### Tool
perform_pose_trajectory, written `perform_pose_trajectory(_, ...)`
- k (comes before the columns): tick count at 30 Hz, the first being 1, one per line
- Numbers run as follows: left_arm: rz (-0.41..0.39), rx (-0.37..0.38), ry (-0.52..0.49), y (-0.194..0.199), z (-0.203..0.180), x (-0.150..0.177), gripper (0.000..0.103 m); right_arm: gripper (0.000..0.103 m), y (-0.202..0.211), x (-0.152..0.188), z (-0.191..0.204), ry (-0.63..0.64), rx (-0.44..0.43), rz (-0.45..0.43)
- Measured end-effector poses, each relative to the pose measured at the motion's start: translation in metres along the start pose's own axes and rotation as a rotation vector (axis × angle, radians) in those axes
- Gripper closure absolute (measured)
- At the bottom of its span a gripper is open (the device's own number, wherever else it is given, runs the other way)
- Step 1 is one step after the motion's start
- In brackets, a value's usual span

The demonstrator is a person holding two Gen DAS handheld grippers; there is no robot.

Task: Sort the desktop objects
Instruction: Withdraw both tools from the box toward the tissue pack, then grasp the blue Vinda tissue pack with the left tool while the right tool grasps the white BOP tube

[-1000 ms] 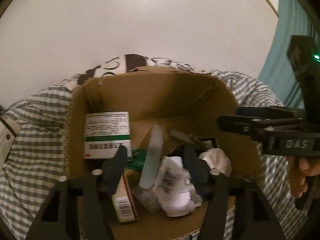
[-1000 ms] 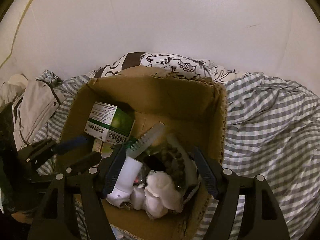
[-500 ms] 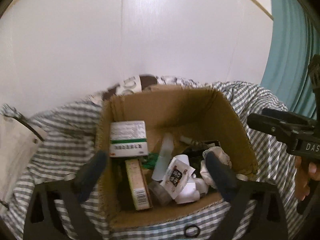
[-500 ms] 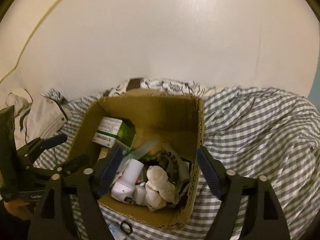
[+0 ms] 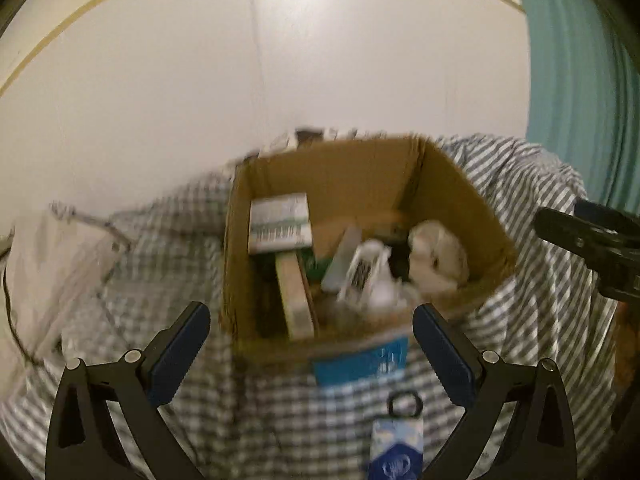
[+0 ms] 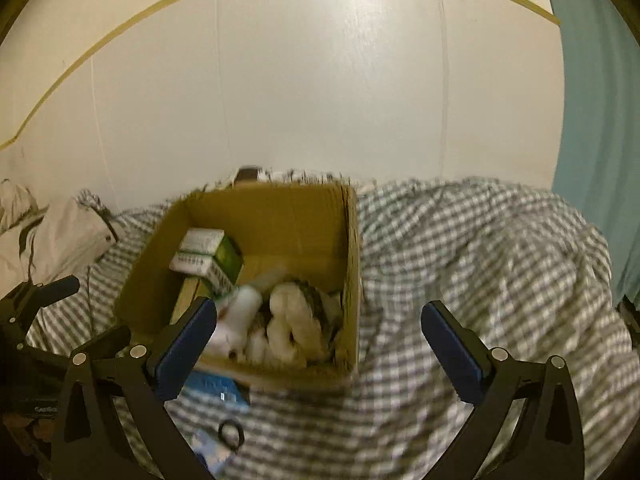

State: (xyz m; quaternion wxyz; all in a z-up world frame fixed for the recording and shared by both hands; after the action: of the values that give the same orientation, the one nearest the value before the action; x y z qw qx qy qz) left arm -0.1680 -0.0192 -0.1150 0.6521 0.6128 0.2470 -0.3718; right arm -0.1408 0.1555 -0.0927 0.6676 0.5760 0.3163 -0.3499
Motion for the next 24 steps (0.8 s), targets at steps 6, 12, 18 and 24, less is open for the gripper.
perform_pose_trajectory(6, 0.106, 0.04, 0.113, -0.017, -0.009, 0.061, 0.0, 0.0, -0.003, 0.067, -0.002, -0.164, -0.048, 0.135)
perform_pose_trajectory(12, 0.175, 0.066, 0.11, -0.024, -0.023, 0.094, 0.0, 0.004, -0.009, 0.129, -0.008, -0.253, 0.003, 0.303)
perform_pose_trajectory(18, 0.23, 0.123, 0.084, -0.027, -0.044, 0.116, 0.0, 0.004, -0.001, 0.178, -0.014, -0.369, 0.077, 0.427)
perform_pose_trajectory(24, 0.321, 0.151, 0.038, -0.041, -0.058, 0.132, 0.001, 0.012, -0.001, 0.196, -0.009, -0.374, 0.099, 0.484)
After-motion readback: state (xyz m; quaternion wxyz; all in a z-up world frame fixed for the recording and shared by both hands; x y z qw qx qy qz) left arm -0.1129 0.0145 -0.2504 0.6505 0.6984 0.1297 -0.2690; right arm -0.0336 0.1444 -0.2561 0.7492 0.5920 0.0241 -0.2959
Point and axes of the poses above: each gripper's, at about its wrist camera, not at the fingertips, and y roughly against the way its jaws point, z to its left, x to its underside, the point moved 9 cm from there along -y, roughly the way its jaws point, and after that the axes turned 5 degrees about -y, right-handed, at the moved point
